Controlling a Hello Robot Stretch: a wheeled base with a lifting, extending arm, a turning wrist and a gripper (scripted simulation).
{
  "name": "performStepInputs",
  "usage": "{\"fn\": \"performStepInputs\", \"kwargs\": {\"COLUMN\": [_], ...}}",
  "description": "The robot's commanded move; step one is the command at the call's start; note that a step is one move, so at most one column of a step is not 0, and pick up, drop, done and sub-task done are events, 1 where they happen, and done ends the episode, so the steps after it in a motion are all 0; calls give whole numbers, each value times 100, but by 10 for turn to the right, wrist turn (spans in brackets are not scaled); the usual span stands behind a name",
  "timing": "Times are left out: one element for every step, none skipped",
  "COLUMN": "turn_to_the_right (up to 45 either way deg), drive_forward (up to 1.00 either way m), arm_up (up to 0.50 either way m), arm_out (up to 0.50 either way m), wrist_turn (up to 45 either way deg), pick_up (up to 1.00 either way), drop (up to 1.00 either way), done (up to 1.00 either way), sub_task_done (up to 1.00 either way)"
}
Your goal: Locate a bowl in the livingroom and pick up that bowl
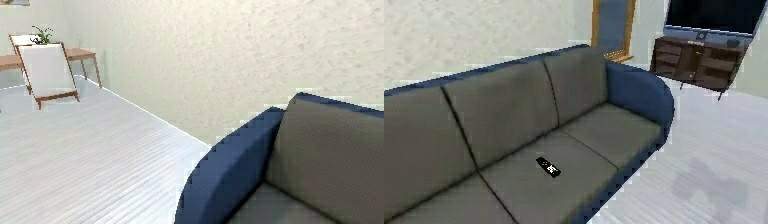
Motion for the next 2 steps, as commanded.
{"fn": "performStepInputs", "kwargs": {"turn_to_the_right": [0,450], "drive_forward": [20,0], "arm_up": [0,0], "arm_out": [0,0], "wrist_turn": [0,0], "pick_up": [0,0], "drop": [0,0], "done": [0,0], "sub_task_done": [0,0]}}
